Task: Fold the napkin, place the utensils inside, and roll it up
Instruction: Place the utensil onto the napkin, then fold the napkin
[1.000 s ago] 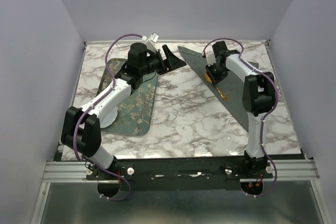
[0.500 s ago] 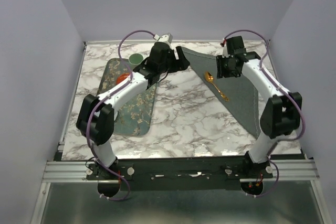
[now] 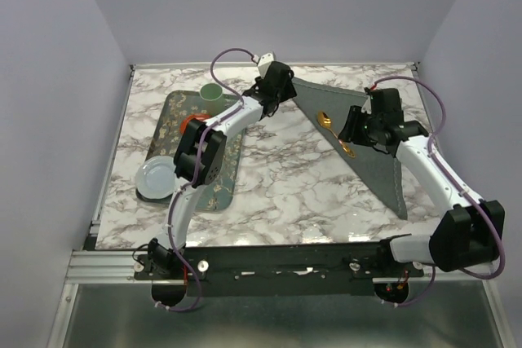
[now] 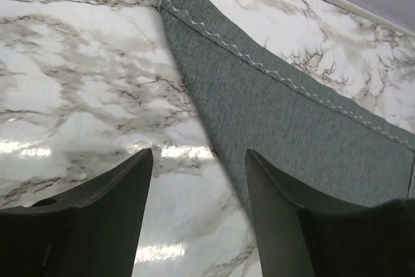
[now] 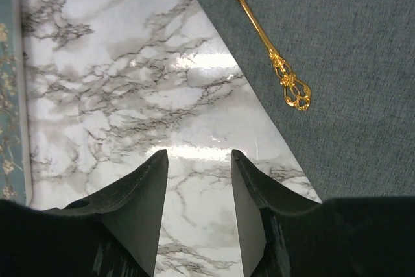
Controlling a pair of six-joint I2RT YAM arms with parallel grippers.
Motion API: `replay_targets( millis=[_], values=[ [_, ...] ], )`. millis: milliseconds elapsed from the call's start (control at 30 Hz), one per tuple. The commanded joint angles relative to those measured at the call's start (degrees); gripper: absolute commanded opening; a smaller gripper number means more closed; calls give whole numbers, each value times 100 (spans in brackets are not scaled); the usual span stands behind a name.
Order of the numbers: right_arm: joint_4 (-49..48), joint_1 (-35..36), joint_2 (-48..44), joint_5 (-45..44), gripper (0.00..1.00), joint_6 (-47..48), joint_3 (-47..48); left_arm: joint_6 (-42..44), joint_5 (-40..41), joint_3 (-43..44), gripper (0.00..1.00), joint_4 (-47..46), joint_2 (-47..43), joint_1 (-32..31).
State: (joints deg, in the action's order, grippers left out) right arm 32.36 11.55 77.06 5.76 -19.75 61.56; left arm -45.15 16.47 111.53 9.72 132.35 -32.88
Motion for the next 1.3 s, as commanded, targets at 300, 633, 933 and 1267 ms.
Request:
replay_targets(
  millis=[300,633,933,1267],
  values=[
    [-502,-65,-595,241,52,59,-460,-1698,805,748,63,-1322,1389,212],
    [-564,-101,-859,233,52,94,-601,-2823,735,1142,56,-2299,2249,414],
    [-599,-136,-1079,162,53,129,-593,-3035,806,1459,56,-2264,2584,502],
    [-634,-162,-965,144,53,76,-645,-3773,480,1899,54,-2228,3051,555]
  ],
)
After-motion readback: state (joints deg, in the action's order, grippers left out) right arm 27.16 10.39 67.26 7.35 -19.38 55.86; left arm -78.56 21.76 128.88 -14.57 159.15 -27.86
